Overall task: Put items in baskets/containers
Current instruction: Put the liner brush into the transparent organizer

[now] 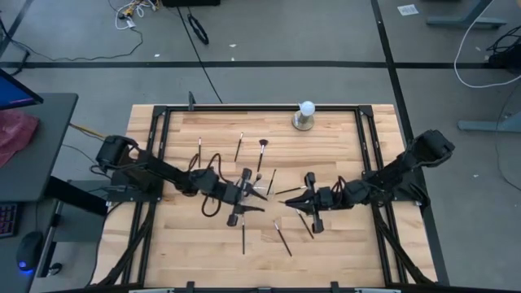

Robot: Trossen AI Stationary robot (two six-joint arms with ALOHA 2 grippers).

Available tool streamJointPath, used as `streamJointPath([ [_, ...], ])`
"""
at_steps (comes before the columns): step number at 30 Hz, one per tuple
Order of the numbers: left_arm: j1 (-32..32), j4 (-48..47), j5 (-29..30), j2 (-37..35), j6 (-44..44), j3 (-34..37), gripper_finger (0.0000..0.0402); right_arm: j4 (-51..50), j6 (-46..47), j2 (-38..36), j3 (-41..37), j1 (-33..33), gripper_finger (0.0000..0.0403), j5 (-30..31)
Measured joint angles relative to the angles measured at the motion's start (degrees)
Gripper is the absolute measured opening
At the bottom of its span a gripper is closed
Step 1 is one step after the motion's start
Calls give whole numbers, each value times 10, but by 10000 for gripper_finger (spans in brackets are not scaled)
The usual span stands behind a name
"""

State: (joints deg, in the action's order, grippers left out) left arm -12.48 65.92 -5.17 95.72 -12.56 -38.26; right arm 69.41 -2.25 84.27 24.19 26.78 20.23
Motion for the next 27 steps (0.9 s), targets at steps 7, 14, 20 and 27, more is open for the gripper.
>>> streamJointPath([
  [7, 1, -8, 24, 42, -13, -74, 213, -5, -19, 0, 14, -9, 10, -19],
  [14, 0, -23, 17, 56, -20, -114, 223, -16, -17, 0, 14, -9, 10, -20],
  [20, -3, -32, 14, 56, -16, -122, 151, -17, -18, 0, 14, -9, 10, -19],
  [27, -3, -39, 15, 56, -16, -122, 51, -19, -19, 0, 14, -9, 10, -21],
])
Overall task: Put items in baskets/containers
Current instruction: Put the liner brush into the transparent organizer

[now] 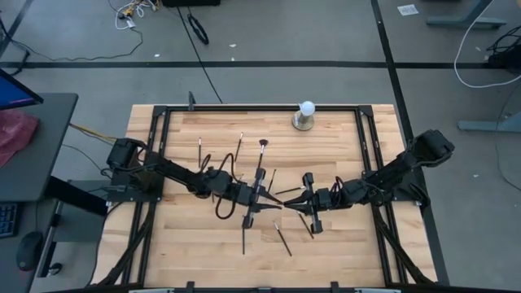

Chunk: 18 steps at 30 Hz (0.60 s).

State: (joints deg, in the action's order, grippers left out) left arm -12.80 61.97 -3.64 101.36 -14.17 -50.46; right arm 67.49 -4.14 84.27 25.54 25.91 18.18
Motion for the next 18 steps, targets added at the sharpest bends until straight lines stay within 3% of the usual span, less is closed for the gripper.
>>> streamJointPath([
  [4, 0, 0, 2, 0, -2, 0, 12, 0, 3, 0, 0, 0, 11, 0],
  [10, 0, -19, 0, -1, 1, 0, 16, -19, 10, 0, 0, 0, 20, 1],
  [18, -8, -135, 14, -47, 20, -1, 12, -126, 27, -69, -1, 0, 104, 39],
])
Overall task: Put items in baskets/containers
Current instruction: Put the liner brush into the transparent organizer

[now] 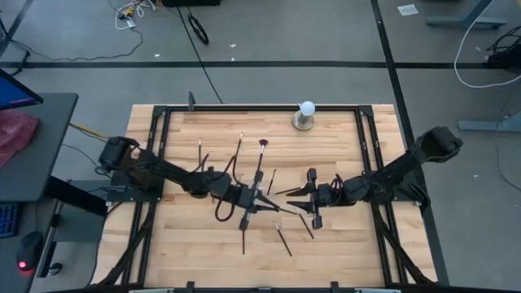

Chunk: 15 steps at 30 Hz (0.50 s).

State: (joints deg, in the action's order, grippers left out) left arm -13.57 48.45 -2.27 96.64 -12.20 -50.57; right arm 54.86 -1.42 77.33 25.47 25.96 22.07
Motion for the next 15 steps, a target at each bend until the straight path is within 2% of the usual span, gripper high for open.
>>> streamJointPath([
  [4, -15, -106, 44, -60, -16, 0, 11, -84, 13, -60, 0, 1, 151, 0],
  [10, -48, -297, 179, -171, -12, -1, 14, -114, 25, -79, 0, 1, 184, 2],
  [15, -69, -415, 191, -254, 56, -3, 10, -115, 29, -60, 0, 1, 183, 1],
])
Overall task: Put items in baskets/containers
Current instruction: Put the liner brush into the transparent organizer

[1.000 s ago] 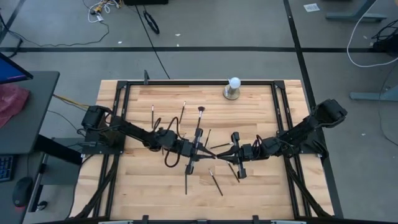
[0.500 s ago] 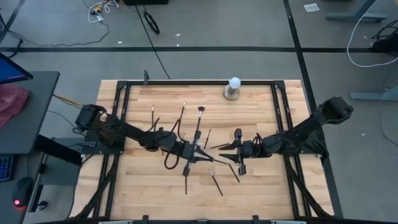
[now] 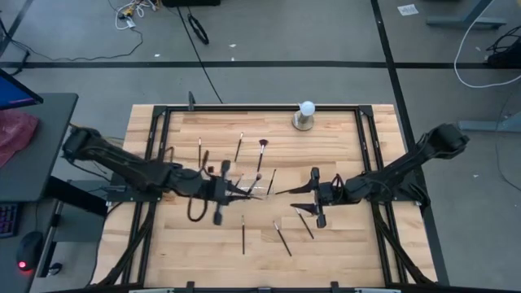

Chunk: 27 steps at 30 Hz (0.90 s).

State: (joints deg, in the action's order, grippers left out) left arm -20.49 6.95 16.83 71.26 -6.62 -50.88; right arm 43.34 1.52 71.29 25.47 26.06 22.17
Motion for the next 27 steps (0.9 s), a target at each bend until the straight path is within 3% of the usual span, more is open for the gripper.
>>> streamJointPath([
  [7, 9, -386, 56, -34, 132, -124, 14, 22, 5, 27, 0, -3, 167, 0],
  [11, 37, -483, 34, -26, 143, -154, 15, 42, 6, 39, 0, -4, 162, -1],
  [16, 87, -485, -21, -26, 133, -132, 13, 46, 6, 48, 0, -5, 160, -1],
  [27, 149, -397, -142, -18, 103, -77, 14, 50, 5, 49, 0, -5, 160, -1],
])
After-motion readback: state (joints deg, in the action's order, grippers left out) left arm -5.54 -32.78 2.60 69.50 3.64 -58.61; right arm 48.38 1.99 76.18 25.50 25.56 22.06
